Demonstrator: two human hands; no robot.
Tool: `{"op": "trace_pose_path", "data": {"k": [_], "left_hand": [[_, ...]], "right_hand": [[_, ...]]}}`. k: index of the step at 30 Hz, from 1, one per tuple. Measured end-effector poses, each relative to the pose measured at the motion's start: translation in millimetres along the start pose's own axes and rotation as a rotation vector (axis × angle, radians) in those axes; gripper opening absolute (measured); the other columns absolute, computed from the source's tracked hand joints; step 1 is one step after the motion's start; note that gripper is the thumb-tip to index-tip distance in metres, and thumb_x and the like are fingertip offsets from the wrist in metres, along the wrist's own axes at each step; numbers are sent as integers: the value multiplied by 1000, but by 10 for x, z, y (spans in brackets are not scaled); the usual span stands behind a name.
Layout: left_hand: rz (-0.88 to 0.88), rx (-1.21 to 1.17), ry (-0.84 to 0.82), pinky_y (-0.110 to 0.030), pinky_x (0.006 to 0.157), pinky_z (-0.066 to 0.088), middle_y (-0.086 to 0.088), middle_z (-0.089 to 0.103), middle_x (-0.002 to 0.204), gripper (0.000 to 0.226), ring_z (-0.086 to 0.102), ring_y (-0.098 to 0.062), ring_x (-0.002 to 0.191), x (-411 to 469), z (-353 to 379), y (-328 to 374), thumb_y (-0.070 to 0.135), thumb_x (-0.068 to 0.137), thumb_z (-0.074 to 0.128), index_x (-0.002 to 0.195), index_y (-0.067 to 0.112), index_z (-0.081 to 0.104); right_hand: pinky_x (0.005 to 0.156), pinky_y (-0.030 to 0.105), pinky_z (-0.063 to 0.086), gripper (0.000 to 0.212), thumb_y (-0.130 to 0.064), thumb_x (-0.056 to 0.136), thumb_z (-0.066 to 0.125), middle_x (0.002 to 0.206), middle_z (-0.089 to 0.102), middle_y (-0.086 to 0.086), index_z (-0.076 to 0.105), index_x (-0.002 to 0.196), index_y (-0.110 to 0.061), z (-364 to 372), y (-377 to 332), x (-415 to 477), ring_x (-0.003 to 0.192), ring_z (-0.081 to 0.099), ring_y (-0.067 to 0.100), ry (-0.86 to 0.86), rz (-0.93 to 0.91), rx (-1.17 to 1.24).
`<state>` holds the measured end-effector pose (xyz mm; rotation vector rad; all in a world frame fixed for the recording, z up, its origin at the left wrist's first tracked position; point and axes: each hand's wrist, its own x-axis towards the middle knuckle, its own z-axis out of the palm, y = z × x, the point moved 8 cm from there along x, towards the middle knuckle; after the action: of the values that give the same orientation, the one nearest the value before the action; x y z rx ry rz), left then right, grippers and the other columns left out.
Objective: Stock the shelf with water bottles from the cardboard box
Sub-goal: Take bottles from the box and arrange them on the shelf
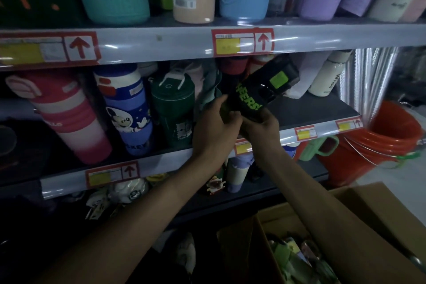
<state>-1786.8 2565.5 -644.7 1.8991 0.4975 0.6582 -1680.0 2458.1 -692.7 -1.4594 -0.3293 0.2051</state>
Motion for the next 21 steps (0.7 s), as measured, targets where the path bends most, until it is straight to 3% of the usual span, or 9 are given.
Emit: {"op": "trace_pose_path", "data": {"k": [3,5,8,12,16,19,21], "left_hand": [[-34,37,-26,-39,104,50,5,62,138,57,59,-14,125,62,46,-87,30,90,59,146,32,49],[-61,37,-40,-29,99,49,6,62,138,58,59,-13,124,120,76,-162,22,92,60,147,32,48],[-112,-9,-38,-19,85,44,9,66,129,55,61,-11,117,187,111,-274,15,91,61,142,31,53],[-163,-58,-7,-33,99,50,6,66,130,58,61,-16,119,276,147,-368,18,87,60,143,33,52],[-168,-48,42,-25,102,40,1,56,146,66,52,-19,132,333,128,-385,15,91,59,153,31,42],[-171,-34,39,-36,114,39,-2,43,158,72,42,-22,142,394,151,-420,19,91,59,157,33,33],[-192,-64,39,-39,115,39,-2,41,159,71,42,-23,143,439,162,-448,20,92,58,157,34,33]], "right_hand": [[93,49,60,46,-2,80,83,109,78,10,68,123,-5,56,49,143,102,75,27,-14,-3,13],[94,50,59,48,-1,80,84,110,78,11,67,124,-4,86,87,215,104,75,27,-26,-1,4],[95,43,60,52,7,81,80,116,76,14,63,129,-1,134,117,279,108,73,26,-61,-10,-8],[93,37,59,52,14,79,76,114,75,14,62,128,1,199,57,410,107,73,24,-91,-86,-64],[79,25,59,56,17,75,76,108,75,11,61,128,4,274,41,556,92,75,10,-94,-66,-81],[87,41,61,68,8,64,81,115,74,17,59,128,3,315,46,668,104,74,25,-87,-58,-46],[95,50,59,73,3,62,81,120,72,17,57,131,0,329,57,727,111,71,29,-92,-56,-59]]}}
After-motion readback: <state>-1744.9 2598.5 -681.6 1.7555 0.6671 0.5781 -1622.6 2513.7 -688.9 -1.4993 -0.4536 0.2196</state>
